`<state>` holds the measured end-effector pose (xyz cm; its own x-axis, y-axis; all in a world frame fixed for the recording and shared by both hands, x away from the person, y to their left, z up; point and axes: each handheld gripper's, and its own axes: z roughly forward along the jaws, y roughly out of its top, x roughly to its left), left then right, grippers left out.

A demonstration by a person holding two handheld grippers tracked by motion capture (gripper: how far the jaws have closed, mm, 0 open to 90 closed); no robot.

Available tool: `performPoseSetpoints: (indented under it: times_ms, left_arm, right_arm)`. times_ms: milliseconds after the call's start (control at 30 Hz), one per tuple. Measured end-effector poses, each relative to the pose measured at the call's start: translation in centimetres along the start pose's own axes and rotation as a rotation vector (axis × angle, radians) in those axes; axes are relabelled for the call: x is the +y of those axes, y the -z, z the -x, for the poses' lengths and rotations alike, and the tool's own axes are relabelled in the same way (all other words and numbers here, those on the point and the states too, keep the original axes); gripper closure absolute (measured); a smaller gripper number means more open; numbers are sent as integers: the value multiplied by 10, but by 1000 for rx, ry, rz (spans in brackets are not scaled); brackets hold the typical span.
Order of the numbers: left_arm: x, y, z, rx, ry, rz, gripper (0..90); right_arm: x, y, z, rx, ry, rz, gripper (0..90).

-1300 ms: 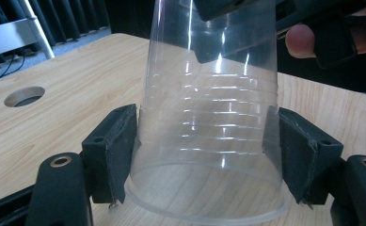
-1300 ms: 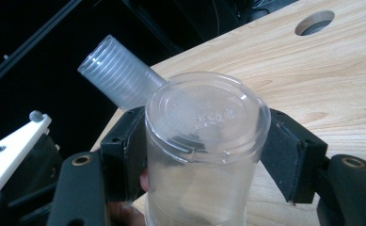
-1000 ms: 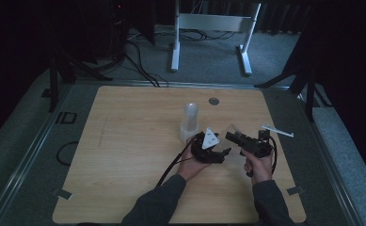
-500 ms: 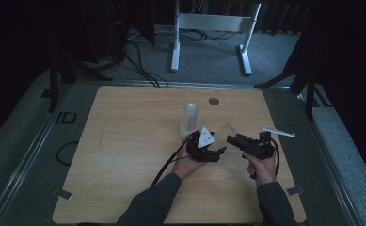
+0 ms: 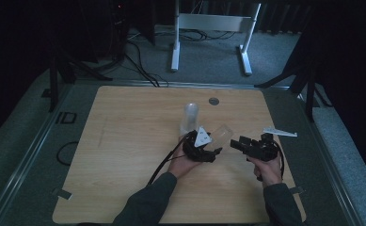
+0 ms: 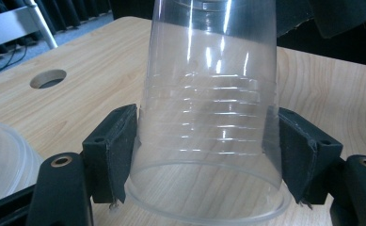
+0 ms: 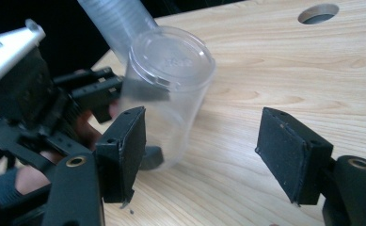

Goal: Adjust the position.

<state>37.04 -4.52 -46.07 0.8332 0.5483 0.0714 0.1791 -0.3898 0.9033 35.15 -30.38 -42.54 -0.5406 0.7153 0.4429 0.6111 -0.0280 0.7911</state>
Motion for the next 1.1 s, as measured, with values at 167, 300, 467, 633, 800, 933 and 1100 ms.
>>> performPoseSetpoints:
  times_ms: [167, 300, 467, 633, 800, 933, 1100]
  left_arm:
    - [0, 3, -2, -22, -9, -11, 281]
    - [-1, 4, -4, -33, -16, -24, 281]
    - [-1, 6, -5, -51, -26, -37, 282]
    - [0, 8, -7, -75, -24, -44, 282]
    - [2, 12, -8, -96, -37, -56, 282]
    - [3, 14, -9, -107, -44, -65, 282]
    - [3, 15, -10, -142, -49, -79, 282]
  right_arm:
    - [3, 0, -1, -51, 81, -83, 350]
    - [5, -2, -1, -87, 140, -139, 371]
    - [9, -2, -5, -115, 218, -195, 372]
    - [12, -4, -9, -146, 301, -252, 372]
    - [15, -6, -13, -158, 375, -307, 372]
    - [18, -6, -16, -166, 417, -339, 376]
    - [21, -6, -21, -161, 478, -386, 376]
